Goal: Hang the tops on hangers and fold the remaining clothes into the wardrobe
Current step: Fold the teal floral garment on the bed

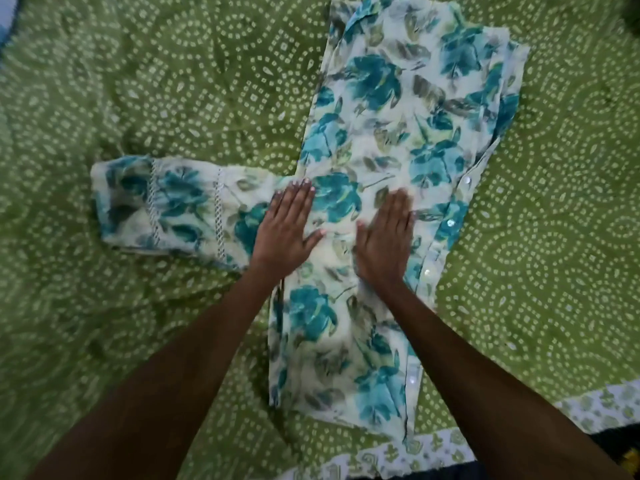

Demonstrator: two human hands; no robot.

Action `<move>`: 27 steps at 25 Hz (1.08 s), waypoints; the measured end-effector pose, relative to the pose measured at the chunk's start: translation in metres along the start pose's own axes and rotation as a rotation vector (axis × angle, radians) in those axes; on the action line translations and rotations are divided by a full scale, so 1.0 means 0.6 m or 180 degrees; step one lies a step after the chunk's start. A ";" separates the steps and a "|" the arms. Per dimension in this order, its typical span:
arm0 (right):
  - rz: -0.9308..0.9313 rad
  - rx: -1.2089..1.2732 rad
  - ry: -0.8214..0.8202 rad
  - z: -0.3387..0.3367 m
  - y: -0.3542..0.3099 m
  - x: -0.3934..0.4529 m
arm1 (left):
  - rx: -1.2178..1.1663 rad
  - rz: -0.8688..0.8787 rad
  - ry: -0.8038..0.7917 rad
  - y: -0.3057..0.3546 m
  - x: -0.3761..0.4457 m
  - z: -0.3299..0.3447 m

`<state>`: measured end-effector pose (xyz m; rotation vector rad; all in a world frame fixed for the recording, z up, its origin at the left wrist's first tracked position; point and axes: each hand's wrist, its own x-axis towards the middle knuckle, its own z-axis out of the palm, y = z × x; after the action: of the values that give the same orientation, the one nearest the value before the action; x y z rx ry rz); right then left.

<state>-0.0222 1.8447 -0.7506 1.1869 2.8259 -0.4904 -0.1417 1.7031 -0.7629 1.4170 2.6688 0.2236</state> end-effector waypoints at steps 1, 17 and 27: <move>-0.0379 -0.0027 -0.0166 0.016 -0.020 -0.045 | -0.0023 0.0035 0.0008 -0.016 -0.014 -0.008; -0.0637 0.0565 0.0053 0.033 -0.162 -0.198 | -0.0691 -0.3081 0.0403 -0.221 -0.155 -0.112; -0.1232 0.1017 -0.1514 0.045 -0.312 -0.121 | -0.2720 -0.3884 0.0479 -0.257 -0.116 -0.180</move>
<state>-0.1046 1.6633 -0.7141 0.4426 2.5996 -1.1091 -0.2463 1.5515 -0.6827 -0.4811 2.4520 1.1067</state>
